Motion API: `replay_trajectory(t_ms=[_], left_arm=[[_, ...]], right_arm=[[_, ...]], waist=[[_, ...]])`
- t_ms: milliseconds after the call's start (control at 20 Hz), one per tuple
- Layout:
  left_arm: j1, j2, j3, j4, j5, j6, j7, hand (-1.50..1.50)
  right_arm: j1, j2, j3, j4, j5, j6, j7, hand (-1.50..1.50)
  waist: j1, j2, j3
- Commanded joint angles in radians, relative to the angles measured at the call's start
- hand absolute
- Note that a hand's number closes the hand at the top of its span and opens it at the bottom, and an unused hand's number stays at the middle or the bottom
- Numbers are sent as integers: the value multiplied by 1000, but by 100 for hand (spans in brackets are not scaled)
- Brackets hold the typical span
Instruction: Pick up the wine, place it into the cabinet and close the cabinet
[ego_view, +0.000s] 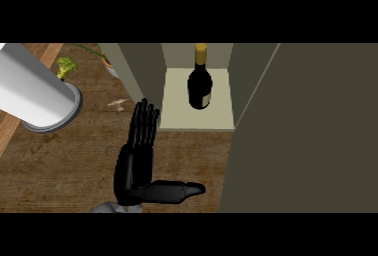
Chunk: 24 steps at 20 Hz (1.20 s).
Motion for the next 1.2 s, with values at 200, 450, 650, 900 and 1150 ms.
replay_trajectory(t_ms=[200,450,650,900,1150], left_arm=[[163,130,7,-205,-14,7,21,-150],[294,211,29,-306,-1,-41,-22,-150],[335,278,88,-338,37,-97,-18,-150],[412,317,193,-347,112,-174,-69,-150],[501,388,268,-380,170,-265,-98,-150]], right_arm=[[45,-138,133,-190,-137,150,143,150],[3,-82,338,-191,-10,129,173,150],[-94,-16,402,-153,47,89,204,150],[-173,64,478,-109,67,33,289,150],[-290,188,528,60,78,-19,318,150]], waist=[[9,-1,0],[10,-3,-3],[16,-2,-6],[7,-1,-5],[34,-2,-7]])
